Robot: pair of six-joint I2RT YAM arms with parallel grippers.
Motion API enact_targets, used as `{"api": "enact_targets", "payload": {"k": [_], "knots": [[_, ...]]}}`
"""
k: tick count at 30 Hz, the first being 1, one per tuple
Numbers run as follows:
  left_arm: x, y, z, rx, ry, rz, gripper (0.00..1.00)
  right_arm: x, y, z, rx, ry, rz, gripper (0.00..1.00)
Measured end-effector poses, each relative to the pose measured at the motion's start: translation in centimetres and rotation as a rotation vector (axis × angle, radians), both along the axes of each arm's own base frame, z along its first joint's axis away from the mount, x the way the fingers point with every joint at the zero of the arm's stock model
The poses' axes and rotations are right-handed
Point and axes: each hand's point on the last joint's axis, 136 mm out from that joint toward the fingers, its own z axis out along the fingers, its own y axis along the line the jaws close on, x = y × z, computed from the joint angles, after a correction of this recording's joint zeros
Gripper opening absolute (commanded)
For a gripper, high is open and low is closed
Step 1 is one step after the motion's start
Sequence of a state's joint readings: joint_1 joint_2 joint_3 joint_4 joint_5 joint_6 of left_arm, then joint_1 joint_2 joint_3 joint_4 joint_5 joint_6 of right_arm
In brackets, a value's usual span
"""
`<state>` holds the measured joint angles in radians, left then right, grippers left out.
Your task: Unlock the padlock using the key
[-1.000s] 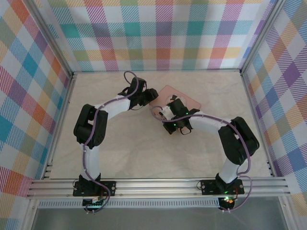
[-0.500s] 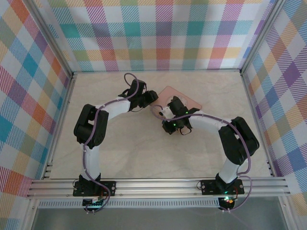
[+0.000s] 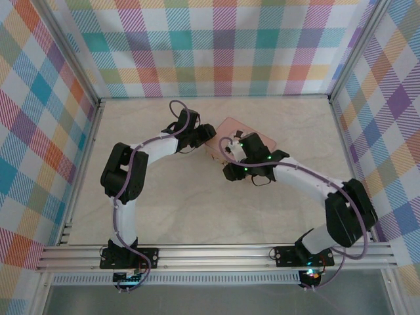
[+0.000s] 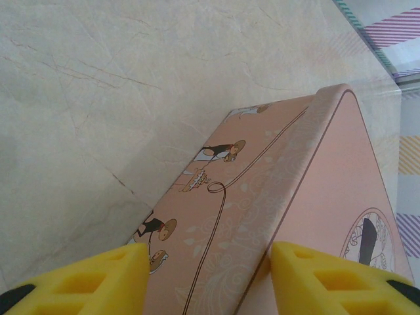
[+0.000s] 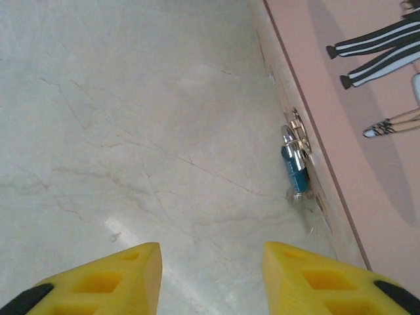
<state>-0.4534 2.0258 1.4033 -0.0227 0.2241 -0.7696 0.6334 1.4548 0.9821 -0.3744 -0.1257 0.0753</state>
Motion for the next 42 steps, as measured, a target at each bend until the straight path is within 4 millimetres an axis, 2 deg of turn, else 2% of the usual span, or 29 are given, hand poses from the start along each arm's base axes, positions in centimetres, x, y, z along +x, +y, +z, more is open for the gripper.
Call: {"api": "enact_targets", "payload": {"k": [4, 7, 12, 14, 17, 20, 24, 28, 31, 37, 42], "knots": [[0.0, 0.0, 0.0, 0.0, 0.0, 0.001, 0.51, -0.6, -1.2, 0.3, -0.004, 0.029, -0.05, 0.47], [0.0, 0.0, 0.0, 0.0, 0.0, 0.001, 0.51, -0.5, -3.0, -0.2, -0.021, 0.057, -0.146, 0.5], [0.0, 0.0, 0.0, -0.002, 0.0, -0.001, 0.51, 1.0, -9.0, -0.7, -0.005, 0.087, -0.44, 0.6], [0.0, 0.0, 0.1, -0.002, 0.0, -0.002, 0.51, 1.5, -11.3, -0.6, 0.014, 0.088, -0.545, 0.61], [0.0, 0.0, 0.1, -0.003, 0.0, -0.002, 0.51, 2.5, -12.9, -0.6, 0.05, 0.102, -0.643, 0.61], [0.0, -0.1, 0.1, -0.005, 0.001, -0.005, 0.51, 3.8, -12.9, -1.2, 0.099, 0.126, -0.674, 0.61], [0.0, 0.0, 0.0, -0.009, 0.004, -0.007, 0.51, 5.6, -11.8, -2.9, 0.123, 0.187, -0.667, 0.6], [-0.2, 0.3, 0.0, -0.008, -0.006, 0.002, 0.51, 8.0, -10.8, -3.0, 0.138, 0.212, -0.652, 0.58], [-0.5, 1.7, 0.0, 0.001, -0.012, 0.034, 0.51, 10.7, -10.0, -2.9, 0.148, 0.207, -0.638, 0.58], [-2.6, 3.8, -0.2, 0.014, -0.01, 0.09, 0.51, 15.3, -8.5, -2.8, 0.135, 0.161, -0.567, 0.59], [-3.8, 4.2, -0.2, 0.015, -0.001, 0.089, 0.51, 15.4, -8.7, -2.6, 0.102, 0.11, -0.538, 0.59]]}}
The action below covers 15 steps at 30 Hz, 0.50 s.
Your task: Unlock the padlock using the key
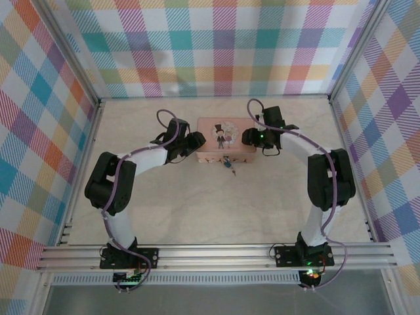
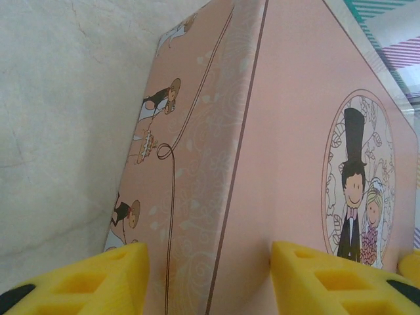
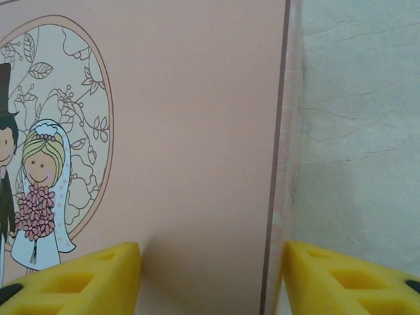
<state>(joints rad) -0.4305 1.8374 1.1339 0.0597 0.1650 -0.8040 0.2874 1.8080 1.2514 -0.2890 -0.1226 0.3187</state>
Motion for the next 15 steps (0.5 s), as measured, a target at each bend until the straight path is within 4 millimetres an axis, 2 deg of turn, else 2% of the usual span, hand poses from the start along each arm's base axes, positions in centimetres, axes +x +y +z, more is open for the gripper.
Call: {"api": "enact_targets", "payload": {"k": [4, 6, 9, 11, 15], "knots": [[0.0, 0.0, 0.1, 0.0, -0.001, 0.0, 0.51, -3.1, -1.8, 0.7, -0.05, -0.023, -0.017, 0.6], [0.0, 0.0, 0.1, -0.001, 0.0, -0.001, 0.51, -4.8, -2.5, 1.8, -0.053, -0.05, -0.021, 0.57], [0.0, 0.0, 0.1, -0.002, -0.001, -0.001, 0.51, -7.0, -2.5, 3.0, -0.033, -0.088, -0.006, 0.54], [0.0, 0.0, 0.1, -0.001, -0.001, -0.002, 0.51, -8.5, -1.6, 2.7, -0.022, -0.098, 0.036, 0.53], [0.0, 0.0, 0.1, -0.001, -0.001, -0.002, 0.51, -11.6, 1.9, 0.1, 0.002, -0.066, 0.182, 0.51]]}}
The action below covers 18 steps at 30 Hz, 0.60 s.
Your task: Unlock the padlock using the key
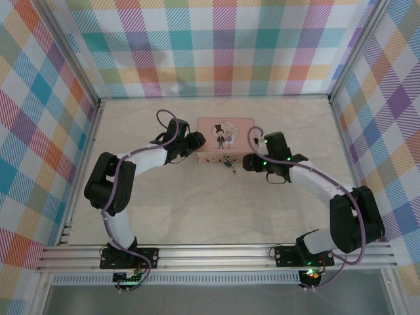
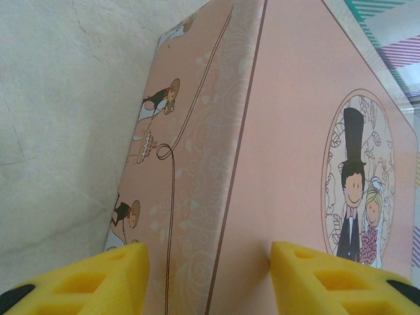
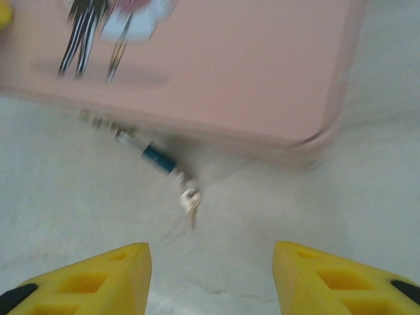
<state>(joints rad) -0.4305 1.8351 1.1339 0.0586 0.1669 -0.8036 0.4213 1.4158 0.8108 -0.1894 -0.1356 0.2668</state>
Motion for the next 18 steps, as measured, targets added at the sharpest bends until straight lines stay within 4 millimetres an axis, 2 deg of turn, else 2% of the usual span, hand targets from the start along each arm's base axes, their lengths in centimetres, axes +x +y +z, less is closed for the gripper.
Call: {"api": "enact_targets", "payload": {"k": [3, 6, 12, 18], "knots": [[0.0, 0.0, 0.0, 0.0, 0.001, 0.0, 0.51, -1.2, 2.3, -1.7, 0.0, 0.014, 0.09, 0.51], [0.1, 0.0, 0.2, 0.0, 0.001, 0.0, 0.51, -1.1, 3.7, -3.0, -0.005, 0.009, 0.133, 0.52], [0.0, 0.0, 0.2, 0.006, 0.012, -0.001, 0.51, -0.2, 4.7, -6.0, -0.056, 0.018, 0.152, 0.54], [0.1, -0.1, 0.1, 0.008, 0.017, -0.005, 0.51, 1.5, 4.8, -6.9, -0.103, -0.029, 0.138, 0.54]]}}
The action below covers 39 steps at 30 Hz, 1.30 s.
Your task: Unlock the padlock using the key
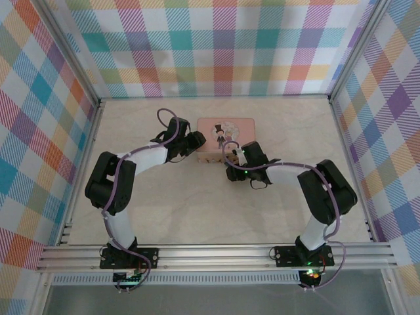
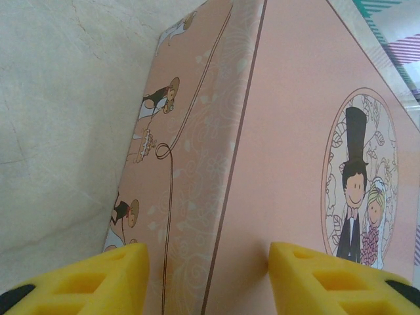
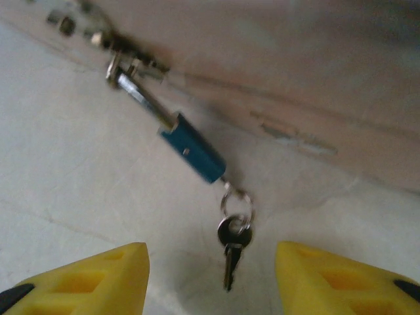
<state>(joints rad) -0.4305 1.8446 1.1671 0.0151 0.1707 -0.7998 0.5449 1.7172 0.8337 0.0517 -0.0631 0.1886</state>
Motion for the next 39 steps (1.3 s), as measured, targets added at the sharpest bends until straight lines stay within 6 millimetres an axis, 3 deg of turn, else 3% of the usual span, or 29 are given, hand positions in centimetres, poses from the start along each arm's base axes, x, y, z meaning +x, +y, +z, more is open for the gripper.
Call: {"api": "enact_targets", "payload": {"k": [6, 13, 20, 22, 29, 39], "knots": [[0.2, -0.1, 0.0, 0.004, 0.004, -0.004, 0.51, 1.9, 0.7, 0.4, -0.016, -0.055, 0.009, 0.46], [0.4, -0.2, 0.1, 0.004, 0.002, -0.003, 0.51, 1.8, 2.0, -0.6, -0.044, -0.059, 0.07, 0.37], [0.6, -0.3, 0.0, 0.004, 0.001, -0.003, 0.51, 1.6, 2.7, -0.8, -0.077, -0.074, 0.108, 0.05], [0.7, -0.3, 0.0, 0.004, 0.001, -0.003, 0.51, 1.7, 2.6, -0.8, -0.083, -0.078, 0.114, 0.01], [0.8, -0.3, 0.0, 0.006, -0.001, -0.004, 0.51, 1.5, 2.4, -0.6, -0.11, -0.088, 0.135, 0.0], [0.9, -0.1, 0.0, -0.003, 0.002, -0.004, 0.51, 0.7, 1.6, 1.1, -0.204, -0.073, 0.23, 0.0]]}}
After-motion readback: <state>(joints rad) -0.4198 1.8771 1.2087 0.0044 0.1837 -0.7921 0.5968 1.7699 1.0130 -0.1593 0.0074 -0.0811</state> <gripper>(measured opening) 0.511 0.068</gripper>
